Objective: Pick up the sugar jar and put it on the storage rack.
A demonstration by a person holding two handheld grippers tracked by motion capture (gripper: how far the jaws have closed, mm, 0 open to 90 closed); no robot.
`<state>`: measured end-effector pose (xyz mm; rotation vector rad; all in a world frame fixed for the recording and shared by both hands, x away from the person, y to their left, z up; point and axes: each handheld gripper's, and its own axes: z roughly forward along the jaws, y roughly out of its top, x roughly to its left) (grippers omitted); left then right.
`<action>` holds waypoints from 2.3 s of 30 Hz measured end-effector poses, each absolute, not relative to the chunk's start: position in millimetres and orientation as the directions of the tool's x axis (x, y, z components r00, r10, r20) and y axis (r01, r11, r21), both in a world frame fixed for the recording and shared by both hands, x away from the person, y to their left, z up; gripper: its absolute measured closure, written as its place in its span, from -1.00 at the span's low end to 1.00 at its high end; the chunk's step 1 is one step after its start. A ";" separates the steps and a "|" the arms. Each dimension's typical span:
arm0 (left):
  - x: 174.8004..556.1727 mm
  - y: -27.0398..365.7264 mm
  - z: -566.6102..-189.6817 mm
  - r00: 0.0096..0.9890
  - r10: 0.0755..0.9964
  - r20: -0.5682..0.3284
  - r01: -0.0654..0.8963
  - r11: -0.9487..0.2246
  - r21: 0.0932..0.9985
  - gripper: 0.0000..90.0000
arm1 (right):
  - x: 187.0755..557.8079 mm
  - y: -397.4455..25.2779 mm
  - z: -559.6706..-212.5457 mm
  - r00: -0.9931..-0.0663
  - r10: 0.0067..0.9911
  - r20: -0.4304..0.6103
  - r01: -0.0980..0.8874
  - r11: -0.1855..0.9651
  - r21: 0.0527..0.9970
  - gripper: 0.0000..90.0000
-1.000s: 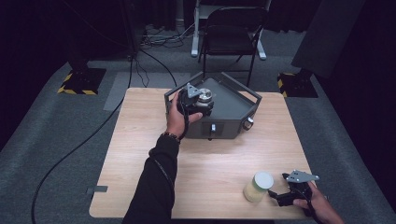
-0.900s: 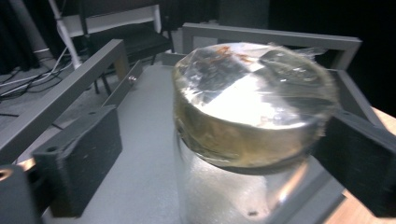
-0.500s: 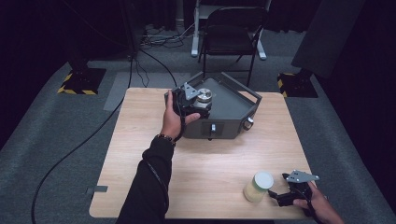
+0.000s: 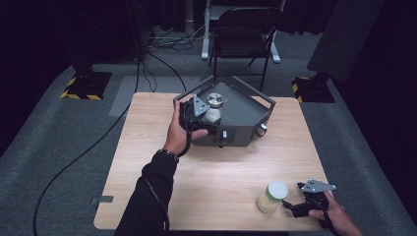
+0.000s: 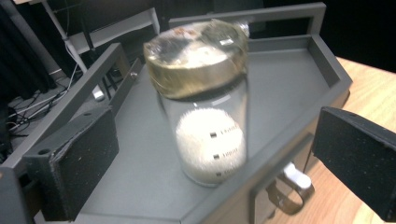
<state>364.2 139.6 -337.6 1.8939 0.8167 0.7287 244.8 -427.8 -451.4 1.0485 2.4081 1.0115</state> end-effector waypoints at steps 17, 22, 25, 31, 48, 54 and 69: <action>335.8 144.8 -355.2 0.666 0.722 0.189 0.210 -0.424 0.881 -1.00 | 244.8 -427.9 -451.4 -0.676 0.736 -0.014 0.505 0.478 0.718 -1.00; 324.8 144.0 -360.2 0.685 0.697 0.214 0.195 -0.458 0.867 -1.00 | 244.8 -427.9 -451.4 -0.676 0.736 -0.014 0.506 0.478 0.718 -1.00; 319.1 145.1 -364.3 0.696 0.685 0.216 0.191 -0.466 0.864 -1.00 | 244.8 -427.9 -451.4 -0.676 0.736 -0.014 0.506 0.478 0.718 -1.00; 307.4 145.1 -373.8 0.708 0.663 0.242 0.178 -0.500 0.848 -1.00 | 244.8 -427.9 -451.4 -0.676 0.736 -0.014 0.506 0.478 0.718 -1.00; 285.5 151.0 -394.2 0.728 0.626 0.278 0.180 -0.566 0.804 -1.00 | 244.5 -427.7 -451.4 -0.675 0.737 -0.014 0.506 0.477 0.718 -1.00; 277.3 150.7 -400.7 0.735 0.613 0.291 0.171 -0.583 0.795 -1.00 | 244.5 -427.7 -451.4 -0.675 0.738 -0.014 0.506 0.477 0.718 -1.00; 259.8 160.0 -417.0 0.740 0.611 0.281 0.212 -0.609 0.765 -0.99 | 244.4 -427.7 -451.4 -0.675 0.738 -0.014 0.506 0.477 0.718 -1.00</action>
